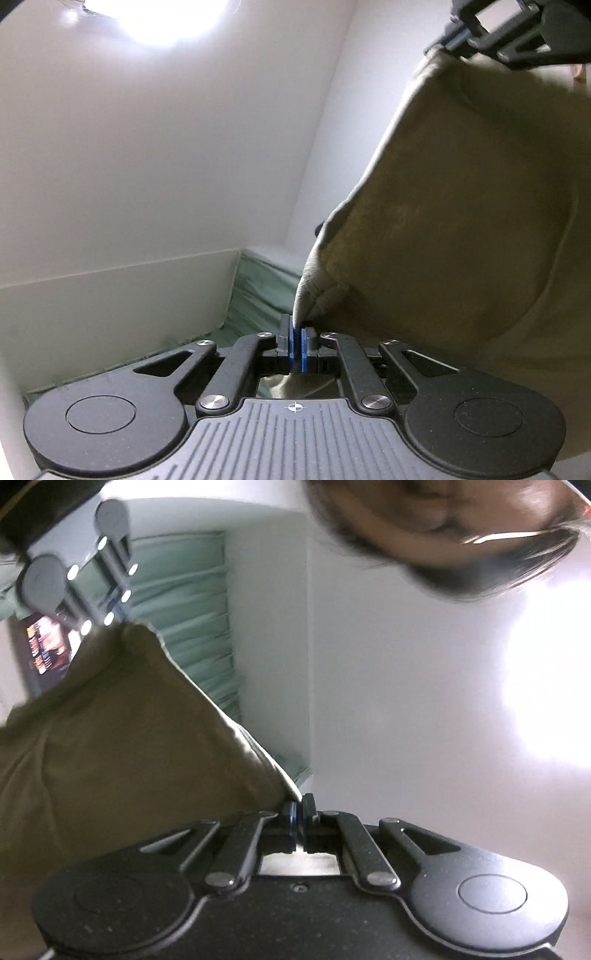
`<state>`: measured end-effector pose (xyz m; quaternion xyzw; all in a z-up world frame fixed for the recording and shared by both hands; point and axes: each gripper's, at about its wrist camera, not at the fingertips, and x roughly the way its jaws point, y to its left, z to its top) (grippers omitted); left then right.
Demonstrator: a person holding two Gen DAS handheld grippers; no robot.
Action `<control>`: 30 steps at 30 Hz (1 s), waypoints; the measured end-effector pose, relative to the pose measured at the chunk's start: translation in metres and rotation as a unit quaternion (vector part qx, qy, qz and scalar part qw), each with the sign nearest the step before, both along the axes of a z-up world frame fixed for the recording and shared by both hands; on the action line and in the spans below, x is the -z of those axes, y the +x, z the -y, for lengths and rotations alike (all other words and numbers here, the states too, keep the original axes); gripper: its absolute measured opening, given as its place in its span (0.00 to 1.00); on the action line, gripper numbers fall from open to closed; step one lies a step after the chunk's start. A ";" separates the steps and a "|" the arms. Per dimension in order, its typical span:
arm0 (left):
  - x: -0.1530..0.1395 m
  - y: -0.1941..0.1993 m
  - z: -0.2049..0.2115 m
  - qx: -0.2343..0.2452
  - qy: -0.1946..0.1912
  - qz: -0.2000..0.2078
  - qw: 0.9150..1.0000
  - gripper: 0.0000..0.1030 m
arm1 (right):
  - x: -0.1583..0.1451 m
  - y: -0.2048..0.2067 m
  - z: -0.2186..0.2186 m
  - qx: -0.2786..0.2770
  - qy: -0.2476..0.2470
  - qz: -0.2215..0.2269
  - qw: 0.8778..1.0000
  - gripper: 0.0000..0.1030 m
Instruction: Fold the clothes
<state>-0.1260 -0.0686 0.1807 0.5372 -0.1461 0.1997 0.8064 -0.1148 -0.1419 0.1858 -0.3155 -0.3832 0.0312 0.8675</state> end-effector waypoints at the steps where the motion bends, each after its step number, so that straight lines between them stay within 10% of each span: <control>1: -0.001 0.002 -0.001 0.002 -0.004 -0.006 1.000 0.04 | -0.003 0.003 0.001 0.006 -0.002 -0.007 1.000 0.03; 5: -0.012 -0.004 0.008 -0.006 0.040 0.034 0.999 0.04 | -0.012 0.008 0.003 0.047 -0.007 -0.015 0.999 0.03; 13: -0.099 -0.050 0.020 0.009 0.008 0.198 0.980 0.04 | -0.052 -0.054 0.002 -0.045 0.039 0.057 0.997 0.03; 19: -0.093 -0.028 0.041 0.022 0.084 0.154 0.984 0.04 | -0.092 -0.038 0.033 0.058 0.088 0.048 0.993 0.03; 30: -0.116 -0.067 0.037 0.040 0.042 0.207 0.977 0.04 | -0.120 -0.099 0.055 0.030 0.078 0.107 0.991 0.03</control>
